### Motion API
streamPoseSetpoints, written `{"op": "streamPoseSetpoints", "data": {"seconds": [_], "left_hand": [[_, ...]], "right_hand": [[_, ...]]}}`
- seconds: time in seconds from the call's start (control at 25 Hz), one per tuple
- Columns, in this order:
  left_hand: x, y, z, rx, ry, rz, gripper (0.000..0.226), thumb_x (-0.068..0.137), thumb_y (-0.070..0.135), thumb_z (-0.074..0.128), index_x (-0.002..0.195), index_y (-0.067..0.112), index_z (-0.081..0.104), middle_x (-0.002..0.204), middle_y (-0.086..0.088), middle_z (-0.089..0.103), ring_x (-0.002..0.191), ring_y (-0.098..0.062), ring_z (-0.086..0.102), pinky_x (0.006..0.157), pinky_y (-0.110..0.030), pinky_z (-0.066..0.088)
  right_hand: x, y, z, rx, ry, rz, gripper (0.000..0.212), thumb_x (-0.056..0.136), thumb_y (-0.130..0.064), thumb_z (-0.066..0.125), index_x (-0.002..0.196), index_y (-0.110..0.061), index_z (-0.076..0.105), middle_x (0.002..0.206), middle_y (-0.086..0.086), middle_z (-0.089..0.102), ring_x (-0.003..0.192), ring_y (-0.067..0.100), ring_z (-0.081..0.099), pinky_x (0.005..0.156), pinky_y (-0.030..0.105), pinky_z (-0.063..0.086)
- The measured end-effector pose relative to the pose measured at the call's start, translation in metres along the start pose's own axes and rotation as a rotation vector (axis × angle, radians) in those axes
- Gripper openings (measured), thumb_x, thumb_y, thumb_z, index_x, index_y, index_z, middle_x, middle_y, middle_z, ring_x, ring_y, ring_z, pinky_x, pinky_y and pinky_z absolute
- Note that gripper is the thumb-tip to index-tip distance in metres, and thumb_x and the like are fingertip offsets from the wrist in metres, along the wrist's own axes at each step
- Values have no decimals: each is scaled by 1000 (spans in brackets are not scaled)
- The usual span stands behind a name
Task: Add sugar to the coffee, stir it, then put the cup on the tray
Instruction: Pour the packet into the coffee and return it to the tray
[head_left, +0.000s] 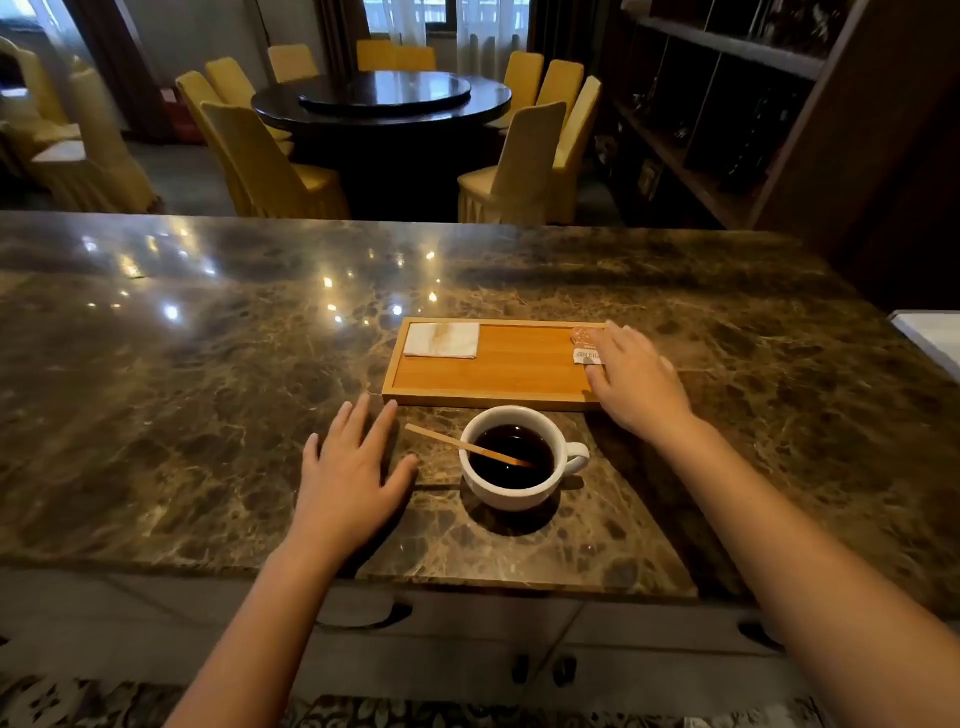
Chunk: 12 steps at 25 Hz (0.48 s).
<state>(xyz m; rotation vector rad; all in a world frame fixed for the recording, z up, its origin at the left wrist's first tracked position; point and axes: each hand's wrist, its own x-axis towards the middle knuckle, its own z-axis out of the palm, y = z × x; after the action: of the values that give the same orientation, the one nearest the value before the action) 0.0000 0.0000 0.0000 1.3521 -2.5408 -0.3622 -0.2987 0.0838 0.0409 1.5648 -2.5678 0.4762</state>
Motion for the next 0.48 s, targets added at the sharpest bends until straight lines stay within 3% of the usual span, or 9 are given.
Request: {"op": "streamPoseSetpoints", "data": {"seconds": [0.16, 0.32, 0.48], "left_hand": [[-2, -2, 10, 66, -35, -8, 64, 88, 58, 27, 145, 33, 13, 158, -1, 8, 145, -17, -1, 116, -51, 1], [0, -3, 9, 62, -17, -8, 64, 88, 58, 26, 145, 33, 15, 158, -1, 9, 145, -17, 0, 116, -51, 1], [-1, -1, 10, 46, -16, -15, 62, 88, 56, 29, 145, 34, 15, 158, 0, 8, 145, -16, -1, 117, -51, 0]], "right_hand": [[4, 2, 12, -34, -142, 28, 38, 95, -31, 41, 130, -17, 45, 145, 5, 41, 135, 24, 31, 106, 51, 29], [2, 6, 11, 23, -14, -5, 22, 93, -29, 45, 106, -19, 61, 113, 3, 65, 110, 21, 53, 99, 47, 35], [4, 4, 7, 62, 74, 42, 15, 86, -33, 60, 81, -19, 65, 87, 1, 67, 93, 21, 57, 98, 46, 34]]}}
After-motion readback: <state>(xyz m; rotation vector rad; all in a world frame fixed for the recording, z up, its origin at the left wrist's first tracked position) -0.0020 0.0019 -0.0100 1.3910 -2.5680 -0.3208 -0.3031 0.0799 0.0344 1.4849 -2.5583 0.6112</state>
